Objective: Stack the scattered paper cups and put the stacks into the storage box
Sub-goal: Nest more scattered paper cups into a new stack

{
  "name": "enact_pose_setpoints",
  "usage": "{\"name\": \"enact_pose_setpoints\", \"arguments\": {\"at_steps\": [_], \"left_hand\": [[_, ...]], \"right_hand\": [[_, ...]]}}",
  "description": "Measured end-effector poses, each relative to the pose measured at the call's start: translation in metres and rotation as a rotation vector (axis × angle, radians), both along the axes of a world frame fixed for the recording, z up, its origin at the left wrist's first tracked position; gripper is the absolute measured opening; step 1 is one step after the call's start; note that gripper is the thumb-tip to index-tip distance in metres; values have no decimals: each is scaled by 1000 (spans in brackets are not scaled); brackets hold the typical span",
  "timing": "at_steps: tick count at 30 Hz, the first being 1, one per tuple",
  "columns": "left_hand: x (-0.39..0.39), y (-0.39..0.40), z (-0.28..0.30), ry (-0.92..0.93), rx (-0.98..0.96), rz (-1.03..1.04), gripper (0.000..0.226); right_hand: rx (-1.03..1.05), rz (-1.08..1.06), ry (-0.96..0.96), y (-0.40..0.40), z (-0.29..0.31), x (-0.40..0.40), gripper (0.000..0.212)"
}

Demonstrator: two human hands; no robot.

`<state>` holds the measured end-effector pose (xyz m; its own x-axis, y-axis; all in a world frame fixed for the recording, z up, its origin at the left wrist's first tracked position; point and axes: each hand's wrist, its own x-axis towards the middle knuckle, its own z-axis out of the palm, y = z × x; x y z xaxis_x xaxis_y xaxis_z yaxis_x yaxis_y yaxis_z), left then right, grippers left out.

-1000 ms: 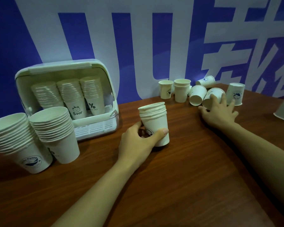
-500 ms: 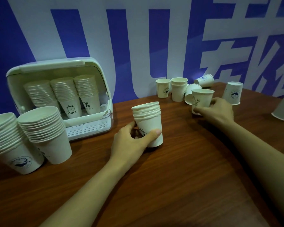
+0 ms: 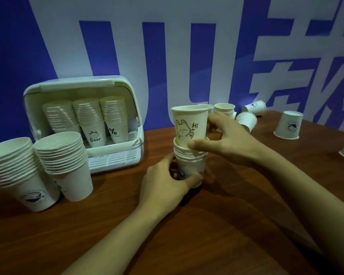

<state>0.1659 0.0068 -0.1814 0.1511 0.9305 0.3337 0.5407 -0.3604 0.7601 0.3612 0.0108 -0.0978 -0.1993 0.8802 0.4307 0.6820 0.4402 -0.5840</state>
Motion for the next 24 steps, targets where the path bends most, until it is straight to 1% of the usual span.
{"name": "enact_pose_setpoints", "arguments": {"at_steps": [2,3,4,5,7,8,10,11,12,14,17,19,20,21,22,23,24], "left_hand": [[0,0,-1,-18,5,-4,78],[1,-1,-1,-33,5,-5,79],[1,-1,-1,-43,7,-5,81],[1,0,-1,-44,13,-3,82],[0,1,-2,-30,27,-2,82],[0,2,-2,-24,30,-2,79],[0,2,-3,-24,29,-6,73],[0,2,-3,-26,29,-8,70],[-1,2,-3,-28,28,-10,69],[-1,2,-4,-31,22,-13,69],[-1,1,-4,-31,21,-19,71],[-1,1,-4,-30,30,-21,73],[-1,0,-3,-30,31,-20,73],[-1,0,-2,-28,27,-17,73],[-1,1,-1,-24,20,-14,73],[0,1,-1,-22,12,-11,71],[0,1,-1,-22,6,-9,70]], "right_hand": [[-58,69,97,-2,-2,3,82],[-66,77,157,-2,-3,3,88],[-61,70,203,-2,-4,2,89],[-41,56,229,-1,-5,-1,86],[31,23,216,3,-9,-6,77],[77,8,174,4,-10,-8,71],[170,-8,29,6,-15,-10,59],[210,-9,-15,6,-18,-11,55],[234,-8,-15,7,-20,-13,52],[232,-23,38,8,-23,-16,46],[148,-20,95,8,-25,-16,44],[80,15,222,11,-25,-9,40],[79,-34,314,18,-26,-2,37],[102,-150,394,31,-28,8,34],[113,-321,452,46,-29,21,33],[90,-525,464,63,-31,35,39],[12,-711,438,81,-34,51,55]]}}
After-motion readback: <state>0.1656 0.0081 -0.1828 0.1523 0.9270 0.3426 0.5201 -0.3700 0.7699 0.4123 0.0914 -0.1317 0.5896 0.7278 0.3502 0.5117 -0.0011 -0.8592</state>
